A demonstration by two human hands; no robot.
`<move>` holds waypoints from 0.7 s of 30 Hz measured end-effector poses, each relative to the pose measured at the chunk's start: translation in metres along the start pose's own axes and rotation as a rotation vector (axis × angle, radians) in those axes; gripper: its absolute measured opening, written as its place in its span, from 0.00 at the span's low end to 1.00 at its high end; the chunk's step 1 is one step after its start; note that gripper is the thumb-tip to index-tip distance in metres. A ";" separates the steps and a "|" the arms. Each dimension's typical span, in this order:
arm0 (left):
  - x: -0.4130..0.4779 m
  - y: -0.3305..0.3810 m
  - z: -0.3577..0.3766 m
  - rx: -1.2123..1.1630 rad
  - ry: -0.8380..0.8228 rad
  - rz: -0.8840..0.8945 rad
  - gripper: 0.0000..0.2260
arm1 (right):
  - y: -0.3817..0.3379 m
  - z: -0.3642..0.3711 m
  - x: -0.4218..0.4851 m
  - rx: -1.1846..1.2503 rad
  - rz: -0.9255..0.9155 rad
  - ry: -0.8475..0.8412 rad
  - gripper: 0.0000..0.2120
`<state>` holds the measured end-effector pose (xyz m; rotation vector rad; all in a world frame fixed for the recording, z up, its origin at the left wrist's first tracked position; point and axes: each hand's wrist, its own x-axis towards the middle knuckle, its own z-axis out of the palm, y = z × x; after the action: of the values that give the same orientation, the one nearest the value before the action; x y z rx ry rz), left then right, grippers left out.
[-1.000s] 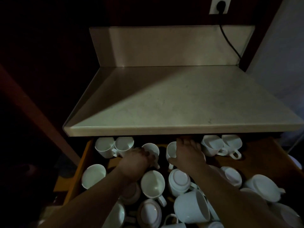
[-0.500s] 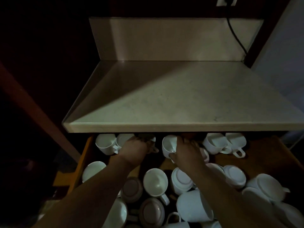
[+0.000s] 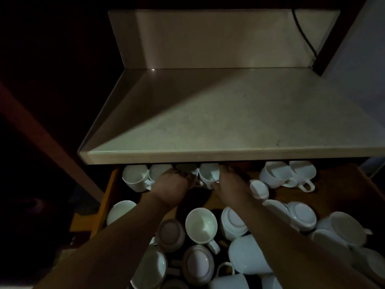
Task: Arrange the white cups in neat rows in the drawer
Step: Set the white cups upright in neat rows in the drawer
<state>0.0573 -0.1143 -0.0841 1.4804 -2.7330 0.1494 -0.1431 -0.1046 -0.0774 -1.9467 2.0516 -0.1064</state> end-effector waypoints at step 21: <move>0.090 0.191 -0.008 -0.536 -0.179 -0.212 0.35 | 0.233 -0.095 -0.056 0.266 0.296 0.059 0.26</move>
<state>-0.1518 -0.0853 -0.0831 1.6459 -2.4191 -0.6911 -0.3913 -0.0473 -0.0390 -1.4865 2.2085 -0.3531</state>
